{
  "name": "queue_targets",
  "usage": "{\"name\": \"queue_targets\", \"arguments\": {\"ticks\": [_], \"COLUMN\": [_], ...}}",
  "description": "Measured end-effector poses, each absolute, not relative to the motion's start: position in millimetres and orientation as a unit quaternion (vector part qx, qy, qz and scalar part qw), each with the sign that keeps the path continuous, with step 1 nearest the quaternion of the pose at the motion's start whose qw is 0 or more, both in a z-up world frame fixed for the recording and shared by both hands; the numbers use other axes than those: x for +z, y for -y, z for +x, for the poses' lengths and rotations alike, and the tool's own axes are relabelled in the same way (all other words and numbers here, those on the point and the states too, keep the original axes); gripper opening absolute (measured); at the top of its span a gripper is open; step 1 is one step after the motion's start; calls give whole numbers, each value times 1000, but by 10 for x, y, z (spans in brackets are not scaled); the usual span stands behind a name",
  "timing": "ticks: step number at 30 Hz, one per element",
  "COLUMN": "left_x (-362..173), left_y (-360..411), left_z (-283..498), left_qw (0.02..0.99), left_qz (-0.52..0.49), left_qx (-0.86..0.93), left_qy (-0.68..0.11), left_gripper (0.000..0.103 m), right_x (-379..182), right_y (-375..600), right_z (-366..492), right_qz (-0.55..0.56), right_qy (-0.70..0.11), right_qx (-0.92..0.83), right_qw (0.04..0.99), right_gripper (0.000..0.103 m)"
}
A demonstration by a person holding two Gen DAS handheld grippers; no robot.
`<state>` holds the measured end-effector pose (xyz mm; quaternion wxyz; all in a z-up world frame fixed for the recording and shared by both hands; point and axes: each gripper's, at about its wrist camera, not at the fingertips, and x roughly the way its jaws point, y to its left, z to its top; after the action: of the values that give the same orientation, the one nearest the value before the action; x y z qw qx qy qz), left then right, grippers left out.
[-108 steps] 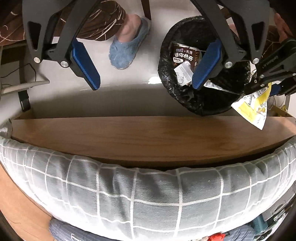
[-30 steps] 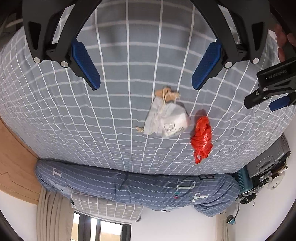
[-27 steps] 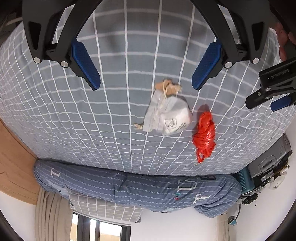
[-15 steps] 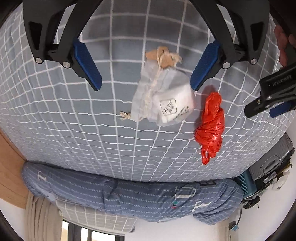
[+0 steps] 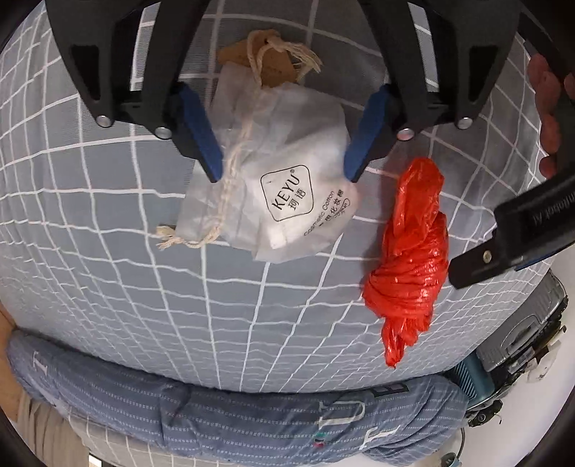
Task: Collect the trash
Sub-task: 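Grasp the white KEYU mask packet with the right tool while the left tool grasps the red bag, then lift and carry the red bag and mask packet with both tools over the bin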
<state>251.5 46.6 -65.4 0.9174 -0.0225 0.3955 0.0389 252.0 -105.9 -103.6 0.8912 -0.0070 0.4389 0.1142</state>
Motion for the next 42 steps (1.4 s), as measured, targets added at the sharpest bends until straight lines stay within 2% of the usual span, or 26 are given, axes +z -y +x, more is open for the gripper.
{"name": "queue_targets", "arguments": {"ticks": [3,5,16,24,29,31,35,42], "left_x": [-662,-660,-727,-986,-1131,-1141,-1121,-965], "left_y": [-424,-381,-119,25,61,57,37,-15], "left_z": [2523,2536,2773,2986,3043,3046,3049,2931], "left_qw": [918,918,917,901,895,895,895,902], "left_qz": [-17,-12,-19,-16,-2,0,-9,-22], "left_qx": [36,35,23,19,26,26,23,19], "left_qy": [-396,-394,-399,-434,-446,-445,-445,-432], "left_gripper": [97,97,95,67,44,38,34,33], "right_x": [-1052,-1007,-628,-612,-622,-616,-603,-552], "right_y": [1031,1038,1623,1918,1990,1999,1993,1974], "right_z": [2480,2441,2397,2466,2469,2473,2459,2432], "right_qz": [-9,-4,7,24,26,25,23,20], "right_qy": [-442,-438,-400,-399,-400,-400,-398,-394], "right_qx": [137,143,102,85,83,83,82,81], "right_qw": [887,888,911,913,912,912,914,916], "right_gripper": [37,33,33,33,33,33,34,34]}}
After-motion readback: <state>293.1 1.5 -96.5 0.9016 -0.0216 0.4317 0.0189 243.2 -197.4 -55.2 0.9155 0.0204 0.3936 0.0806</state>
